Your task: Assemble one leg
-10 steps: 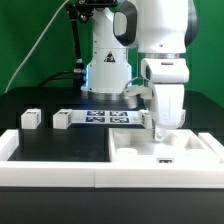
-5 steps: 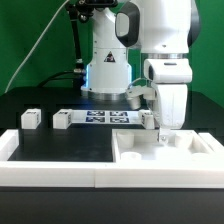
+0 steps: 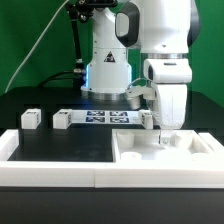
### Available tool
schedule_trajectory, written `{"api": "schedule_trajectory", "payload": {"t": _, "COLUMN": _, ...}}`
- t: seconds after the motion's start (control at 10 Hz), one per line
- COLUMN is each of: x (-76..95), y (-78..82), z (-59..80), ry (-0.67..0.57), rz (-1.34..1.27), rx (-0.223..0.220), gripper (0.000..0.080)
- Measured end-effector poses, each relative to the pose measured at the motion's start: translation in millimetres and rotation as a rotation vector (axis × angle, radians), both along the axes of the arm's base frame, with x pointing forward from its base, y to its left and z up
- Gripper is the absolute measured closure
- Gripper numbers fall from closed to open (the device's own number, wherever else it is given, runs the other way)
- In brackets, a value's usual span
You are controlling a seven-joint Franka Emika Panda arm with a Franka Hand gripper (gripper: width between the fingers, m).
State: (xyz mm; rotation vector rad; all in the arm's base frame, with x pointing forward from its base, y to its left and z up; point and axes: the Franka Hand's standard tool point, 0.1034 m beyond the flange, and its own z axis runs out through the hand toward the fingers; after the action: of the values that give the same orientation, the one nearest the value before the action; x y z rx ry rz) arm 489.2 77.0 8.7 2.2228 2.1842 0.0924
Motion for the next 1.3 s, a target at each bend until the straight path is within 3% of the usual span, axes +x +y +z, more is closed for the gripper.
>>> {"api": "schedule_trajectory", "payload": {"t": 0.3, "x": 0.0, "y": 0.0, "z": 0.4, "ry": -0.001, "rz": 0.000, "rx": 0.000, "gripper": 0.0151}}
{"api": "schedule_trajectory", "payload": {"t": 0.6, "x": -12.4, "y": 4.7, "z": 38.3, "ry": -0.021, "rz": -0.024, "rx": -0.016, "gripper": 0.0151}}
{"api": "schedule_trajectory", "payload": {"t": 0.8, "x": -22.0, "y": 5.8, "z": 58.3, "ry": -0.040, "rz": -0.064, "rx": -0.018, "gripper": 0.0151}}
{"api": "schedule_trajectory", "payload": {"t": 0.9, "x": -18.8, "y": 5.5, "z": 64.4, "ry": -0.051, "rz": -0.064, "rx": -0.019, "gripper": 0.0151}}
{"api": "schedule_trajectory", "payload": {"t": 1.3, "x": -20.0, "y": 5.6, "z": 61.3, "ry": -0.043, "rz": -0.304, "rx": 0.003, "gripper": 0.0151}}
